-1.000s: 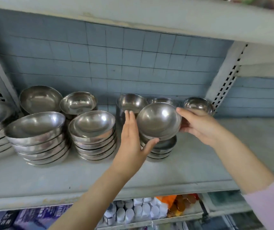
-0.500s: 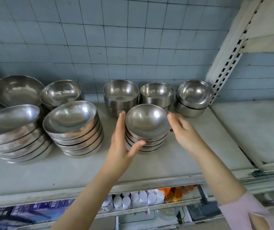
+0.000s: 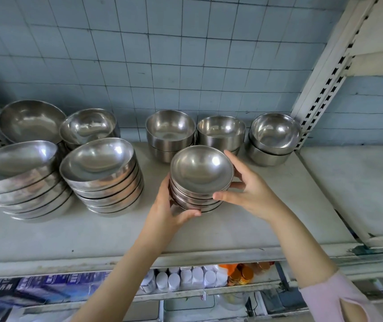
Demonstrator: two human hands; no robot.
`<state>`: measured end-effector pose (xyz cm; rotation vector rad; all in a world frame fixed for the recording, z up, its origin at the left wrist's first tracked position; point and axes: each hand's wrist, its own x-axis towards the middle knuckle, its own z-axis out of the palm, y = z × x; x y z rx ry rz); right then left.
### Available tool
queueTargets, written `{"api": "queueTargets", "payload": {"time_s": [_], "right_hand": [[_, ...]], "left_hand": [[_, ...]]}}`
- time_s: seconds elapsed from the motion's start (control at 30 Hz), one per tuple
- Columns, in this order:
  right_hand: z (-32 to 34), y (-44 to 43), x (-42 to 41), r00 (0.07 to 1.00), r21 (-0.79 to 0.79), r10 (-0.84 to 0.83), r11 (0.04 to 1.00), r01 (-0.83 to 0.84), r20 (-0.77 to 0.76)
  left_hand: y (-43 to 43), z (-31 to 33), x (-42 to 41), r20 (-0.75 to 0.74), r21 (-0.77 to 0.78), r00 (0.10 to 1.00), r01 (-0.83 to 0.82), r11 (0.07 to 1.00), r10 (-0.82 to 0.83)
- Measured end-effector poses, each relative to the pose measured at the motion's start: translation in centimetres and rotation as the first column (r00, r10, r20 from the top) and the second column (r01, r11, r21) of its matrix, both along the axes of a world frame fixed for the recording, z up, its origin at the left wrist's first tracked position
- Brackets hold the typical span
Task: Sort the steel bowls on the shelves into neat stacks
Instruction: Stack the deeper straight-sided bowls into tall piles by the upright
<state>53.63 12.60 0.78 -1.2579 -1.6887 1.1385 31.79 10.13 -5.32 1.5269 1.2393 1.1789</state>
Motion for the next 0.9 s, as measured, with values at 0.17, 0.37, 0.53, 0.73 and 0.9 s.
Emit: {"api": "queueTargets", "payload": {"time_s": [0.17, 0.37, 0.53, 0.73, 0.9], "right_hand": [[-0.1, 0.5, -2.2, 0.996, 0.002, 0.061, 0.998, -0.061, -0.066], [-0.6, -0.3, -3.7, 0.987, -0.004, 0.052, 0.999, -0.054, -0.154], [-0.4, -2.8, -2.6, 0.969, 0.0, -0.088, 0.996, 0.091, -0.233], [-2.1, -6.5, -0.4, 0.895, 0.019, -0.315, 0.941, 0.338, -0.315], [-3.0, -6.7, 2.7, 0.824, -0.005, -0.452, 0.878, 0.479, -0.343]], "left_hand": [[-1.4, 0.6, -1.4, -0.041, 0.005, 0.991, -0.13, 0.991, 0.13], [-2.3, 0.6, -2.4, -0.091, -0.007, 0.984, -0.151, 0.988, 0.15], [-4.3, 1.0, -3.2, -0.06, -0.057, 0.998, -0.038, 0.998, 0.034], [-8.8, 1.1, -3.3, -0.153, 0.098, 0.96, -0.219, 0.971, 0.233], [-8.2, 1.7, -0.1, -0.183, 0.171, 0.981, -0.031, 0.985, 0.063]]}}
